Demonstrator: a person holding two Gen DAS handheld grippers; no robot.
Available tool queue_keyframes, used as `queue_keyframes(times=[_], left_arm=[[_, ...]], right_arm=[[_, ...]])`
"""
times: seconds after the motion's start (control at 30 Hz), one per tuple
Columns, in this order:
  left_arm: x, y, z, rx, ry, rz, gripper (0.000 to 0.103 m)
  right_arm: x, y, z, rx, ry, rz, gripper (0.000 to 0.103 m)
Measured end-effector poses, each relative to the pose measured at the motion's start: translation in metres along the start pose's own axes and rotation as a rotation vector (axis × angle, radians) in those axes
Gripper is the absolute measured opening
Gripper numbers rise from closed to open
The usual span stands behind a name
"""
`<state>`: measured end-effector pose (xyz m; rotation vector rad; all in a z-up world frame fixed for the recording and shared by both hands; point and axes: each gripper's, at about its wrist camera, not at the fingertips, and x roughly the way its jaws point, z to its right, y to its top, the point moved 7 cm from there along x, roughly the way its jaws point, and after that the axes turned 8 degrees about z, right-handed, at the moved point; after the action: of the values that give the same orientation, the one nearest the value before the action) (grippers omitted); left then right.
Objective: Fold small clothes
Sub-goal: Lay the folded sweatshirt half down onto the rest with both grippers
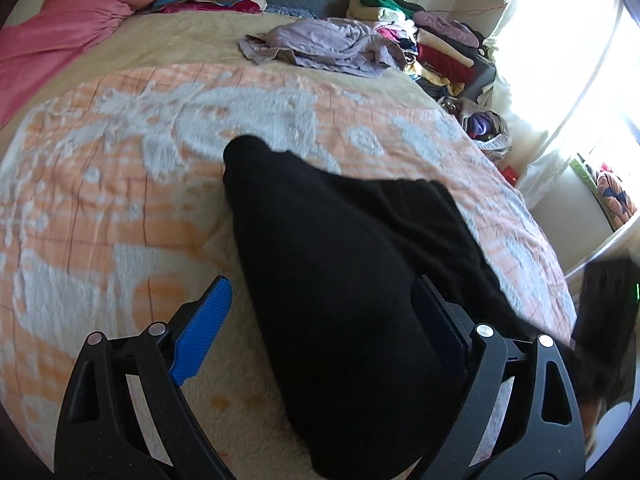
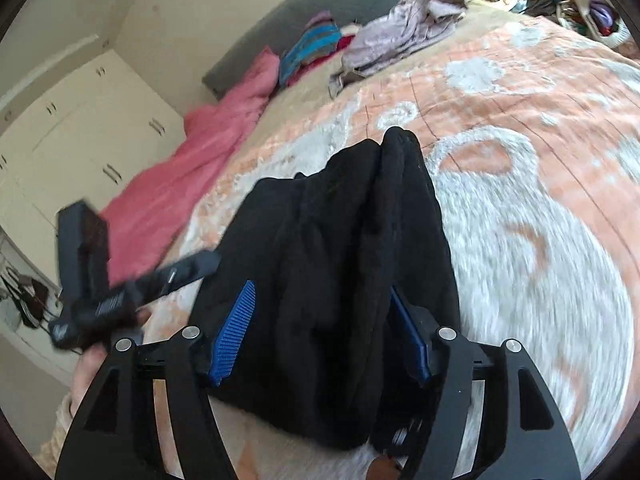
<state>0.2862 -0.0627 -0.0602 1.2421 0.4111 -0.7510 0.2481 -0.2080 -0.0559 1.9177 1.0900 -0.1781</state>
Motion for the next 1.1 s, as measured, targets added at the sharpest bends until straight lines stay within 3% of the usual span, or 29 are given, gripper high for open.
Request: queue_keyframes(times=[0.1, 0.3, 0.43, 0.57, 0.7, 0.9, 1.1], left_arm=[[0.001, -0.007, 0.002, 0.025, 0.004, -0.003, 0.084], [0.002, -0.012, 0.000, 0.048, 0.013, -0.006, 0.084], [0.002, -0.013, 0.000, 0.042, 0.011, -0.010, 0.084], [-0.001, -0.012, 0.001, 0.022, -0.012, -0.017, 0.084], [-0.007, -0.009, 0.009, 0.024, -0.039, -0.003, 0.084], [0.005, -0.020, 0.014, 0.051, -0.020, -0.054, 0.084], [0.008, -0.027, 0.013, 0.045, -0.032, -0.066, 0.084]], right_arm=[[0.018, 0.012, 0.008, 0.027, -0.004, -0.051, 0.064], [0.035, 0.028, 0.002, -0.043, -0.023, -0.076, 0.048], [0.047, 0.030, 0.000, -0.096, -0.036, -0.107, 0.022], [0.032, 0.043, -0.026, -0.248, -0.034, -0.058, 0.019], [0.015, 0.060, -0.032, -0.312, -0.045, -0.006, 0.019], [0.042, 0.045, 0.011, -0.273, -0.130, -0.086, 0.019], [0.044, 0.031, 0.029, -0.212, -0.138, -0.057, 0.027]])
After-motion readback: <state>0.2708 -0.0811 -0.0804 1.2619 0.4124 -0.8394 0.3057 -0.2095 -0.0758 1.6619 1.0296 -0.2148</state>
